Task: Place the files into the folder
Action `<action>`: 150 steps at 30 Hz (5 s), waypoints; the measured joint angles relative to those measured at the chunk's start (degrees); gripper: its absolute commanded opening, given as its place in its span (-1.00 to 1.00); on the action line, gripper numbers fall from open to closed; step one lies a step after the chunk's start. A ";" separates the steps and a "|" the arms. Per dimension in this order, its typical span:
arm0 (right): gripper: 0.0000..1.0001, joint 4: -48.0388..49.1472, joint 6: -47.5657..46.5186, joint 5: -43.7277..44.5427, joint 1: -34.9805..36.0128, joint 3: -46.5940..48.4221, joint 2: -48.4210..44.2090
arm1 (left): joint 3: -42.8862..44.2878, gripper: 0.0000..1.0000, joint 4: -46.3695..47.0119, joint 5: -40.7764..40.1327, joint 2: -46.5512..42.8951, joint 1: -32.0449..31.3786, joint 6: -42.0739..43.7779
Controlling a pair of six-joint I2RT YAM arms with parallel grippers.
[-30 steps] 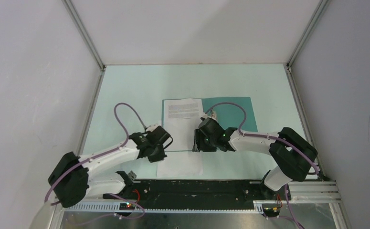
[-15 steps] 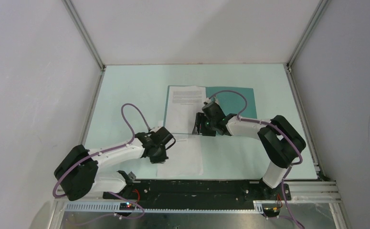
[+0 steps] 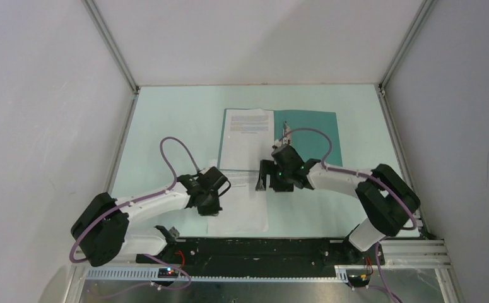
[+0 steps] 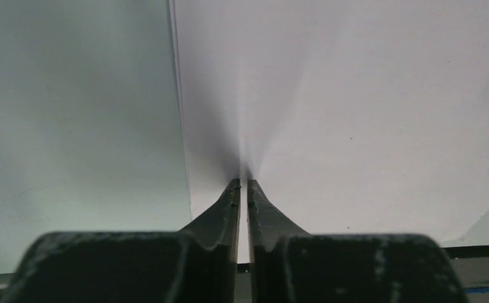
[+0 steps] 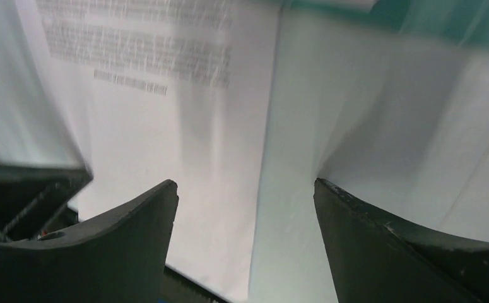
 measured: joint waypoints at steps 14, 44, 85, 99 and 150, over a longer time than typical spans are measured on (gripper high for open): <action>0.76 4.42 13.90 -2.51 10.60 -10.67 -8.61 | 0.63 -0.34 -0.46 1.49 -0.57 13.03 8.44; -0.07 20.94 23.91 -8.26 8.72 -15.76 -3.76 | 1.11 -0.69 4.52 6.19 4.09 13.44 10.27; 0.13 14.03 39.63 -2.19 15.04 -31.74 -26.75 | -0.28 -0.76 7.93 8.96 3.54 13.97 9.29; -0.41 33.05 47.54 -2.49 16.31 -36.11 -17.22 | -0.50 -0.75 8.20 9.97 3.17 14.86 9.25; -1.00 -4.70 29.42 -5.31 4.42 -14.51 -39.21 | -20.22 0.40 37.42 35.12 -6.29 20.87 -34.88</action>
